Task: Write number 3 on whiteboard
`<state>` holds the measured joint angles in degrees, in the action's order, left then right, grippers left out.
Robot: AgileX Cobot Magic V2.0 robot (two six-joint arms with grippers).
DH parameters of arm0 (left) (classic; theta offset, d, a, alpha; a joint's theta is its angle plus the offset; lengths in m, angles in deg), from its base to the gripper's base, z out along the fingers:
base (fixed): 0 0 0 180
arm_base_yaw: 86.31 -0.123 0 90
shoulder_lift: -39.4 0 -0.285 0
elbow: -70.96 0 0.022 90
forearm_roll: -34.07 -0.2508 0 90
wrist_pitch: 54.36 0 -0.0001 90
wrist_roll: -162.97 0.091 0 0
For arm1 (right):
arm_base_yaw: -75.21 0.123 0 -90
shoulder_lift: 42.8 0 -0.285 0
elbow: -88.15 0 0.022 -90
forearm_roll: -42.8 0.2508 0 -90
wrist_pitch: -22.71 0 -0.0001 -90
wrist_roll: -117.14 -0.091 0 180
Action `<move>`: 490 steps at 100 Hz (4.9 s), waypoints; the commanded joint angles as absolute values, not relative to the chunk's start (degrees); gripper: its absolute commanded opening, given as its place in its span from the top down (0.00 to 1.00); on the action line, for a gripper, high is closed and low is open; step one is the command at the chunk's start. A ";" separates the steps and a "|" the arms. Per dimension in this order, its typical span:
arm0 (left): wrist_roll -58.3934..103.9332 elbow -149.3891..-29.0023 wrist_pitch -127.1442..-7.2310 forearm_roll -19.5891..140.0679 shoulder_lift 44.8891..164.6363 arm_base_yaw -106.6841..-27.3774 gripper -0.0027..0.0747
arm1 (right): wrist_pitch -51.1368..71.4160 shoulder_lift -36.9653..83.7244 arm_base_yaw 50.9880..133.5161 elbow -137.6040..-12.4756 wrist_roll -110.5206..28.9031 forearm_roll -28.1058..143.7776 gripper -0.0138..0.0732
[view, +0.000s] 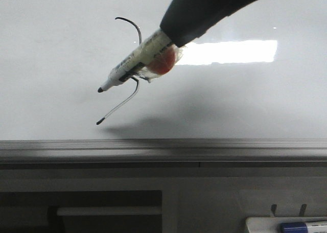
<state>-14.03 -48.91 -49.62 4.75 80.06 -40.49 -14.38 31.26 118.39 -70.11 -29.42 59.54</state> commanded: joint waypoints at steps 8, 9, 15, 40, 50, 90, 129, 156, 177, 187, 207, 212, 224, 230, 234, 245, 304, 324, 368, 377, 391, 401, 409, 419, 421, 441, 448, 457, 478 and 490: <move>-14.60 -50.64 -40.48 4.78 85.36 -40.31 0.54 | -12.13 29.93 118.49 -71.63 -29.41 59.39 0.91; -14.60 -50.64 -39.87 4.70 85.66 -40.31 0.52 | -12.13 30.03 118.49 -71.63 -29.41 59.39 0.91; -14.60 -50.64 -37.40 4.09 88.50 -40.31 0.48 | -12.01 30.03 118.49 -71.63 -29.41 59.39 0.91; -14.60 -50.96 -30.72 -2.44 101.61 -40.31 0.50 | -11.68 30.29 119.72 -73.84 -29.41 58.72 0.91; -14.60 -52.24 -28.88 -1.21 104.97 -40.31 0.50 | -12.32 30.41 120.65 -74.42 -29.41 58.05 0.91; -13.96 -55.75 -32.38 1.41 106.99 -40.31 0.50 | -14.25 33.01 122.62 -76.22 -29.41 58.18 0.91; -13.96 -55.75 -33.52 1.92 106.99 -40.31 0.85 | -15.84 33.14 122.86 -76.79 -29.53 60.36 0.91; -13.96 -55.75 -33.52 1.92 106.99 -40.31 0.99 | -16.10 33.14 122.86 -76.79 -29.53 61.28 0.91; -13.96 -55.75 -33.52 2.02 106.99 -40.31 0.99 | -14.88 33.24 122.86 -76.79 -28.99 61.39 0.69; -14.32 -55.75 -33.72 4.15 106.99 -40.31 0.99 | -10.86 33.24 122.86 -76.79 -28.99 61.06 0.26; -14.32 -55.75 -41.23 30.62 106.99 -41.74 0.99 | -3.63 32.31 121.40 -76.79 -29.11 57.66 0.09; -14.32 -55.75 -42.42 39.79 106.99 -42.66 0.99 | -3.11 31.43 120.90 -76.79 -29.61 57.66 0.09; -14.32 -55.75 -42.70 50.74 106.99 -44.13 0.99 | -3.11 29.97 120.48 -76.79 -29.61 57.66 0.09; -14.32 -55.75 -42.70 54.22 106.99 -44.74 0.99 | -3.24 29.45 120.48 -76.79 -29.61 57.66 0.09; -14.32 -55.75 -42.96 56.90 106.99 -44.99 0.99 | -3.52 29.15 120.48 -76.79 -29.61 57.66 0.09; -14.32 -55.75 -42.70 63.66 106.99 -44.99 0.99 | -4.14 28.94 120.48 -76.79 -29.61 57.66 0.09; -14.32 -55.75 -38.09 70.21 106.99 -44.99 0.99 | -6.82 28.94 120.48 -76.79 -29.84 57.77 0.09; -14.32 -55.29 -37.57 72.56 106.99 -44.99 0.99 | -7.09 28.94 120.48 -76.79 -29.84 58.29 0.09; -12.13 -55.29 -34.59 72.46 106.99 -44.99 0.62 | -10.01 28.94 120.48 -76.79 -29.84 58.29 0.09; -12.13 -55.29 -34.59 72.46 106.99 -44.99 0.59 | -10.01 28.94 120.48 -76.79 -29.84 58.29 0.09; -12.00 -55.29 -34.70 72.24 106.99 -44.99 0.59 | -9.38 28.94 120.48 -76.79 -29.84 57.95 0.09; -12.00 -55.29 -34.95 72.24 106.72 -44.99 0.60 | -9.27 28.94 120.48 -76.79 -29.84 57.95 0.09; -12.00 -55.29 -35.18 72.12 106.21 -44.99 0.60 | -9.18 28.94 120.48 -76.79 -29.84 57.84 0.09; -12.00 -55.29 -35.18 71.14 104.29 -44.99 0.60 | -9.18 28.90 120.48 -76.79 -29.93 57.71 0.09; -12.00 -55.29 -35.18 70.71 104.00 -44.99 0.60 | -9.05 28.90 120.48 -76.79 -30.07 57.71 0.10; -12.00 -55.25 -36.44 64.62 98.59 -44.99 0.60 | -8.38 28.46 120.48 -76.79 -32.66 57.44 0.50; -12.00 -55.16 -36.69 62.72 96.42 -44.99 0.64 | -8.49 27.64 120.48 -76.79 -32.66 57.14 0.80; -12.00 -55.16 -37.66 59.95 93.42 -44.99 0.79 | -8.49 26.07 120.48 -76.54 -32.77 56.94 0.90; -12.00 -55.16 -41.68 52.35 85.18 -44.99 0.99 | -2.72 17.07 120.48 -69.87 -32.77 56.94 0.89; -12.00 -55.16 -45.18 48.30 80.59 -44.99 0.99 | 7.76 7.98 120.48 -60.06 -32.77 56.94 0.89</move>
